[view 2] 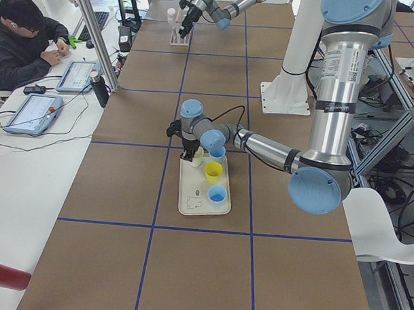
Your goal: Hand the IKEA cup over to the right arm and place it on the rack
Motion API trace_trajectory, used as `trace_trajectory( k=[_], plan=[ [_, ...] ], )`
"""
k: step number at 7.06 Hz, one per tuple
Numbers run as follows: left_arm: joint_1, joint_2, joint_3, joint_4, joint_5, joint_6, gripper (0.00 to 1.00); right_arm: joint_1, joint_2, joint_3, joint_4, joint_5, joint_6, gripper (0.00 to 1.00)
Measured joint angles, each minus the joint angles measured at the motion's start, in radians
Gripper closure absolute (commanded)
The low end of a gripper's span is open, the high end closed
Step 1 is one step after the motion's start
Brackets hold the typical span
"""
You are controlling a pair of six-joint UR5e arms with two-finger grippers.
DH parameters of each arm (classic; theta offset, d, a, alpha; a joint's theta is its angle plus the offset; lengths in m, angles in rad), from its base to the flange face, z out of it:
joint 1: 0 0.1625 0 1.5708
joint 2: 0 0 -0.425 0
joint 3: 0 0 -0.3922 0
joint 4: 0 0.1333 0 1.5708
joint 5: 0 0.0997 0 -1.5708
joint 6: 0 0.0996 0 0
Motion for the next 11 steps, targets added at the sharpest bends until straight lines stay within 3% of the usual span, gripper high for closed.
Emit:
trace_trajectory(
  k=[2, 5, 8, 11],
  plan=[
    [-0.023, 0.009, -0.011, 0.001, 0.009, -0.002, 1.0, -0.002, 0.003, -0.002, 0.0, 0.0, 0.0, 0.0],
    [-0.179, 0.008, -0.019, -0.004, 0.028, -0.048, 1.0, -0.013, 0.006, -0.002, -0.001, -0.001, -0.001, 0.0],
    [-0.214, -0.09, -0.058, -0.053, 0.054, -0.424, 1.0, -0.015, 0.013, -0.001, -0.001, -0.003, 0.005, 0.0],
    [-0.099, -0.171, -0.069, -0.218, 0.173, -0.9, 1.0, -0.016, 0.026, 0.0, -0.001, -0.02, 0.057, 0.0]
  ],
)
